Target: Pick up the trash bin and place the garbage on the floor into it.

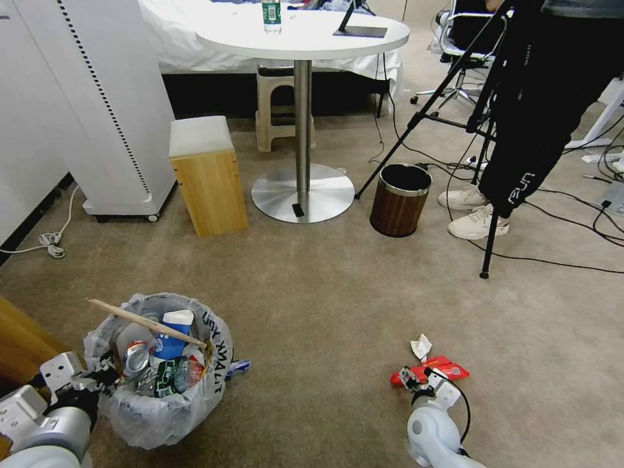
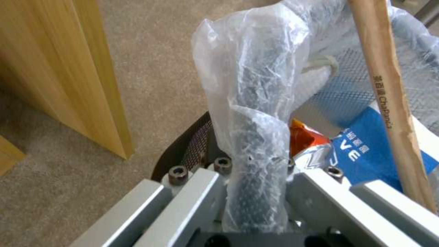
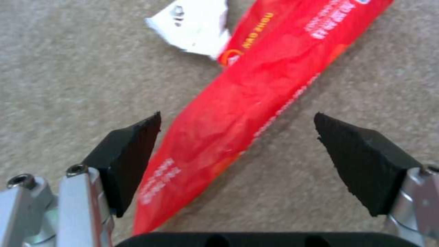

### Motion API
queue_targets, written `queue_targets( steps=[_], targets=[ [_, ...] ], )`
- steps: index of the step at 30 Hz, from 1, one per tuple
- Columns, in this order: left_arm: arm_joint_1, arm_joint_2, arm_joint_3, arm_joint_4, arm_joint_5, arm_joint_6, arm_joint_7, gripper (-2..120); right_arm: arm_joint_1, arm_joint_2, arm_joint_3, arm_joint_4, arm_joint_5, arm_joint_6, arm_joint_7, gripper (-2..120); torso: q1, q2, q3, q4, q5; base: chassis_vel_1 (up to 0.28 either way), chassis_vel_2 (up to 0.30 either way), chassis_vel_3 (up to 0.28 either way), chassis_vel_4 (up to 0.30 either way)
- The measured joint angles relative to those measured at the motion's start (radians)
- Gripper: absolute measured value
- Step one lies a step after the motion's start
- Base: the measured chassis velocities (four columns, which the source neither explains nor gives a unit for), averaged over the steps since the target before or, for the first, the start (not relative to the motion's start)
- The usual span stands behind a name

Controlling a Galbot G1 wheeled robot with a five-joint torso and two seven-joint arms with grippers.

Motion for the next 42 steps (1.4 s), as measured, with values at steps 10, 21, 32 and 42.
queue_targets(
  steps=[10,21,32,42],
  targets=[
    [-0.006,0.002,0.001,0.016,-0.001,-0.010,0.005,1,0.017,-0.012,0.017,-0.060,-0.015,0.020,-0.024,82,0.000,0.000,0.000,0.0000,0.0001,0.000,0.000,0.000,0.000],
    [-0.016,0.001,0.005,0.030,0.000,-0.019,0.007,1,0.043,-0.059,0.035,-0.096,-0.014,0.027,-0.041,76,0.000,0.000,0.000,-0.0001,0.0001,0.000,0.000,0.000,0.000],
    [-0.019,-0.003,0.006,0.036,-0.002,-0.026,0.008,1,0.077,-0.079,0.031,-0.147,-0.022,0.048,-0.069,76,0.000,0.000,0.000,-0.0001,-0.0001,0.000,0.000,0.000,0.000],
    [-0.021,-0.004,0.006,0.034,-0.003,-0.028,0.009,1,0.111,-0.044,0.019,-0.163,-0.006,0.065,-0.112,76,0.000,0.000,0.000,0.0000,-0.0001,0.000,0.000,0.000,0.000]
  ],
)
